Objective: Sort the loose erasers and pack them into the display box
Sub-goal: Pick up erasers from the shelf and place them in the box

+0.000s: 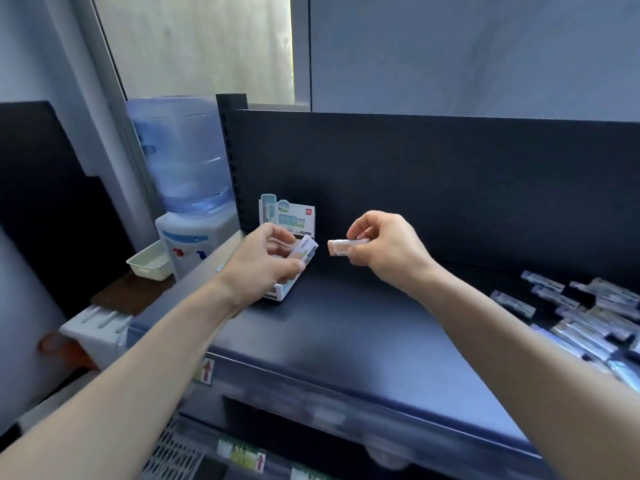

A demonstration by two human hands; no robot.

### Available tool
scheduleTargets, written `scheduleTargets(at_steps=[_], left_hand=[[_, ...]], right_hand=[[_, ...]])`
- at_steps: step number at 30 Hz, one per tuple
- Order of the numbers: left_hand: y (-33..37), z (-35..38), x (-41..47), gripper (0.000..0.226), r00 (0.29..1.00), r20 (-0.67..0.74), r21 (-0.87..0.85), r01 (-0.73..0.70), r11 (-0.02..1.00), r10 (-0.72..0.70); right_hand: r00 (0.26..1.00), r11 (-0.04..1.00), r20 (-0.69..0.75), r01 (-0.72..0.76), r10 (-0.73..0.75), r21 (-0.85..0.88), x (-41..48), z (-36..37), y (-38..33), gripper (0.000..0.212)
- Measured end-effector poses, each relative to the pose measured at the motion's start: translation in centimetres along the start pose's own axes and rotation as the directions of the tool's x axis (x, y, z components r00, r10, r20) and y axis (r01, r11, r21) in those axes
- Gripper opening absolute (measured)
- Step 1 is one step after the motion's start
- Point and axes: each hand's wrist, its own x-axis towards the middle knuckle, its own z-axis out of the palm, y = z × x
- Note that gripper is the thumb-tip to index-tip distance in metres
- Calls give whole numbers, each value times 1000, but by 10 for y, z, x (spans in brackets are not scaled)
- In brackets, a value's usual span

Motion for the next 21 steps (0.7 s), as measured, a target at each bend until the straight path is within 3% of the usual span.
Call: scheduleTargets(at_steps=[8, 11, 15, 21], left_hand=[[-6, -18, 17, 19, 998, -64, 128, 23, 991, -15], [-5, -22, 25, 22, 996, -88, 182, 34, 983, -18], [-15, -30, 39, 22, 992, -122, 247, 59, 967, -29], [-37, -47, 68, 23, 996, -93, 333, 39, 942, -9]], right_hand=[[996, 995, 56, 60, -64, 74, 40, 15, 2, 19], [990, 994, 95, 98, -101, 39, 51, 16, 1, 15], [985, 988, 110, 144, -137, -59, 65, 26, 3, 28], [984, 979, 98, 158, -146, -130, 88, 51, 2, 21]])
